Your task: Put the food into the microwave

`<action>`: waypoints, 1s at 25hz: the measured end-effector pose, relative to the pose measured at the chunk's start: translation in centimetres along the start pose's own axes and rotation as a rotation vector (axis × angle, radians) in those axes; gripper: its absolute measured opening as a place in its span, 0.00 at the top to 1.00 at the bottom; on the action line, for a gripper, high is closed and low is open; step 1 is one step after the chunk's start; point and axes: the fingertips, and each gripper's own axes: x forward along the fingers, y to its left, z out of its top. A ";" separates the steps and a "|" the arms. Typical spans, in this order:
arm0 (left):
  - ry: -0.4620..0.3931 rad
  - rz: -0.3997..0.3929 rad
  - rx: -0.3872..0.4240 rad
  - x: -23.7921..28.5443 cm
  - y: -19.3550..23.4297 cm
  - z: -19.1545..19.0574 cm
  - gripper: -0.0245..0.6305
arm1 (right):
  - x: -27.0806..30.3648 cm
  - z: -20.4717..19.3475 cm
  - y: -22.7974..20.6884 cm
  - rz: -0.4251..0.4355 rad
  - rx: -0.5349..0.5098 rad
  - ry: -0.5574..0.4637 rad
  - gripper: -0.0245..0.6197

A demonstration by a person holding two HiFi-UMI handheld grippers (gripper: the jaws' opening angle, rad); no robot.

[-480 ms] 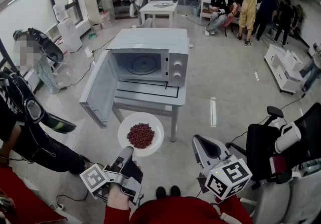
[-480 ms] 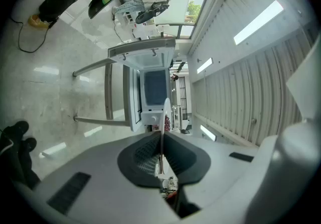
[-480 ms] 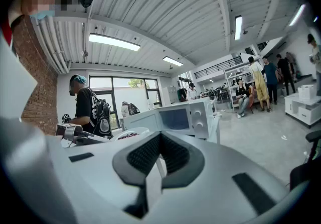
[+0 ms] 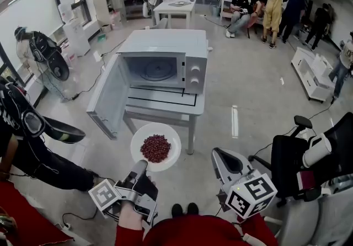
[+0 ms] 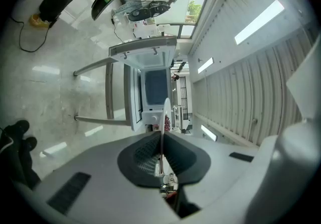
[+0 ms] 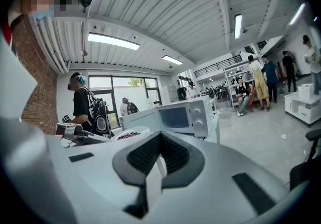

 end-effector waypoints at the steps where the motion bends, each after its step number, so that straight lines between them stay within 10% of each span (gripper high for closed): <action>1: 0.000 0.001 0.000 0.0 0.0 0.0 0.93 | 0.1 -0.1 0.0 0.001 0.002 0.002 0.94; 25: -0.051 -0.001 0.063 3.9 -0.6 0.2 0.93 | 1.3 -0.1 -3.7 0.027 -0.035 0.030 0.94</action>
